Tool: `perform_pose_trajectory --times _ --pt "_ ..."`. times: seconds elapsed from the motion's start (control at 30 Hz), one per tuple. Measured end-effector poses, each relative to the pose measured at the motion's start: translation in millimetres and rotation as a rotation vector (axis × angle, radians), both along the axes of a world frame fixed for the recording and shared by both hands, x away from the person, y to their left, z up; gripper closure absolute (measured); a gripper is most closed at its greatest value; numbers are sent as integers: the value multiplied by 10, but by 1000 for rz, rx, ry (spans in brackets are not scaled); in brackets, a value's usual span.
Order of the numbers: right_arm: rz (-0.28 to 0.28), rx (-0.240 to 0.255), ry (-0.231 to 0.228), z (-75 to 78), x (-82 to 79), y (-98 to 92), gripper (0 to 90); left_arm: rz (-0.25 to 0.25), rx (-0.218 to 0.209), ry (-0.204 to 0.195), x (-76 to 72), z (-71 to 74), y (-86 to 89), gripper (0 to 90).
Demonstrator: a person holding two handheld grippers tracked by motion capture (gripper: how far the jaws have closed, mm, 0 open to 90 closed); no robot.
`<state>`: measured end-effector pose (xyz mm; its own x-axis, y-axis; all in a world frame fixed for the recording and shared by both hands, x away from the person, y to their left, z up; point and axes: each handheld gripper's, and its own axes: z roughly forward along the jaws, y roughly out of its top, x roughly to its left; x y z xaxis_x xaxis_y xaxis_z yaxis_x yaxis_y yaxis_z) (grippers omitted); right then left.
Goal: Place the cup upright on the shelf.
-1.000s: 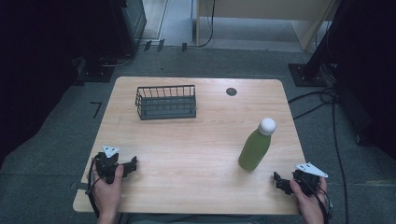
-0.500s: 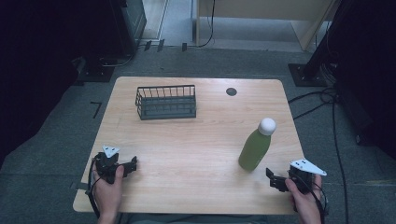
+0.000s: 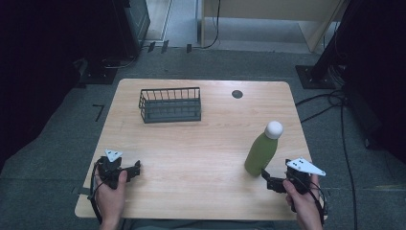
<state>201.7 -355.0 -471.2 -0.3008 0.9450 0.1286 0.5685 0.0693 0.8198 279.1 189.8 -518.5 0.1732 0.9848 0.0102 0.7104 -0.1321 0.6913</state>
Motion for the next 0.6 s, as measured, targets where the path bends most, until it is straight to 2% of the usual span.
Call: perform_pose_trajectory --times 0.13,0.37,0.6 --pt "17 19 -11 46 24 77 0 0 0 0 0 0 0 25" --pt "47 20 -31 96 63 189 2 0 0 0 0 0 0 25" --pt "54 59 -47 157 125 265 19 0 0 0 0 0 0 25"
